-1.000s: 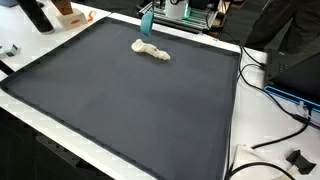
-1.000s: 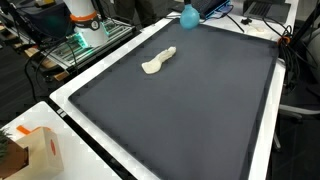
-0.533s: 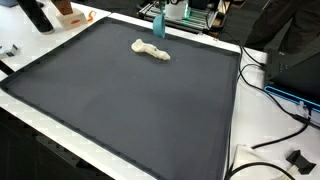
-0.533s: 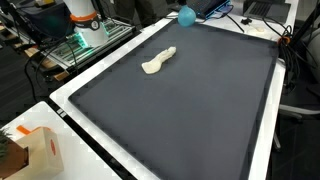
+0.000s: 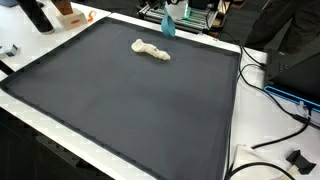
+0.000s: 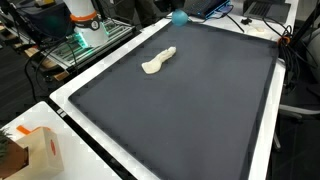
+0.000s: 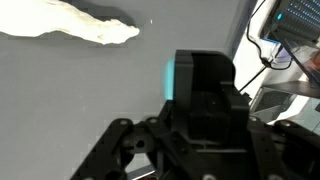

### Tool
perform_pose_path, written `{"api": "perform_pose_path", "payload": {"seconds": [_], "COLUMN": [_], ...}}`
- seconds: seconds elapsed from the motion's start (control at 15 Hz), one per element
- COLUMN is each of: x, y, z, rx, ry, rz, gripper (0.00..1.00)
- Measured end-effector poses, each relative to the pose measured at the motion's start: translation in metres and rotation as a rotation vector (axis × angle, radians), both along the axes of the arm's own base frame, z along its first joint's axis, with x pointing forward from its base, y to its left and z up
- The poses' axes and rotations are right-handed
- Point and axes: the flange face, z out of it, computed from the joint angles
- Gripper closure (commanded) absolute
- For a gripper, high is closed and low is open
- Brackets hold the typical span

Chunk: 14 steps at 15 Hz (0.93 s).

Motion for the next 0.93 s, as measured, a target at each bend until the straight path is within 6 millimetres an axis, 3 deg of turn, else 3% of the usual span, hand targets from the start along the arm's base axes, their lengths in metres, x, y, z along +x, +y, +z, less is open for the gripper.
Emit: {"api": "perform_pose_path", "payload": {"seconds": [0.93], "x": [-0.012], "y": [-0.062], "z": [-0.064], "rx": [0.259], "ry": [0.141], "rz": [-0.162], "gripper": [0.75]}}
